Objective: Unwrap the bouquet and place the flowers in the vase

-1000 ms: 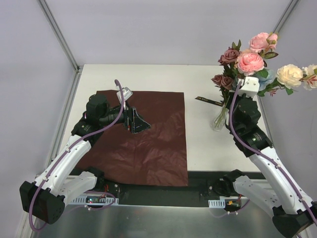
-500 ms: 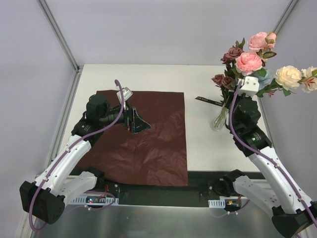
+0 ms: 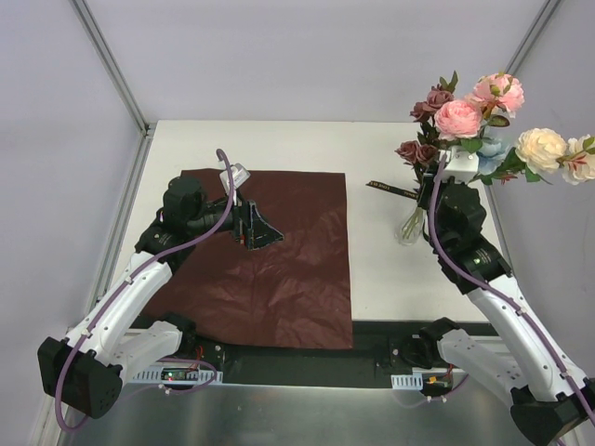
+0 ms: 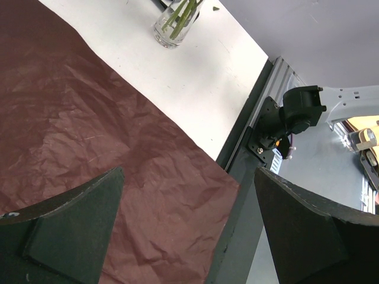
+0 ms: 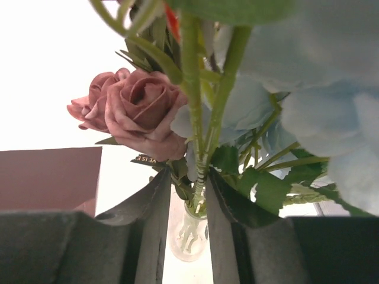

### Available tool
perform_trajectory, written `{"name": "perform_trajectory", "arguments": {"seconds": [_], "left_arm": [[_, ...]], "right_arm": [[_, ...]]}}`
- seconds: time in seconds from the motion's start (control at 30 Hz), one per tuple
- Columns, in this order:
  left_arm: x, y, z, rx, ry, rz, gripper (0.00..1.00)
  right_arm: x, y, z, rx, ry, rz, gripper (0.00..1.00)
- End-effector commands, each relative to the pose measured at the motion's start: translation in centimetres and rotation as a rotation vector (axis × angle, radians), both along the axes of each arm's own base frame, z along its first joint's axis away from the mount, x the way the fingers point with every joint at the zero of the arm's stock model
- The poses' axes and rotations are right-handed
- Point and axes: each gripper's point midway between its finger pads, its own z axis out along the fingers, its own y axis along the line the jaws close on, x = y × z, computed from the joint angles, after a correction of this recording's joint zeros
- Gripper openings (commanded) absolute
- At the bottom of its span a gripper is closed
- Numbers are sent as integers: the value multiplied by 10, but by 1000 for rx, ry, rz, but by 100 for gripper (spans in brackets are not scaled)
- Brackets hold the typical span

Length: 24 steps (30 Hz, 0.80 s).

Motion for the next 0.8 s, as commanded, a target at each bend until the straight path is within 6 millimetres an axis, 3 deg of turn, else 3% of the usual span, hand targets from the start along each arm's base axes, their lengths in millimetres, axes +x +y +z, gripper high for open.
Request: {"name": "perform_trajectory", "arguments": {"seconds": [0.0,0.2,0.4,0.57,0.77], "left_arm": [[-2,-3,4,-7,-17,-17,91],[-1,-3,3,-6,-19,-15,91],[0,-4,4,-4,-19,-14,91],[1,-4,3,-2,-18,-9,91],[3,-3,1,2,-12,-5,91]], "right_arm": [[-11,0,-22,-22,108,28,36],[-30,-4,-19,7,144,44,56],[-47,-5,-24,12,217,70,84],[-52,-3,-28,7,281,86,91],[-43,2,-21,-44,309,105,94]]}}
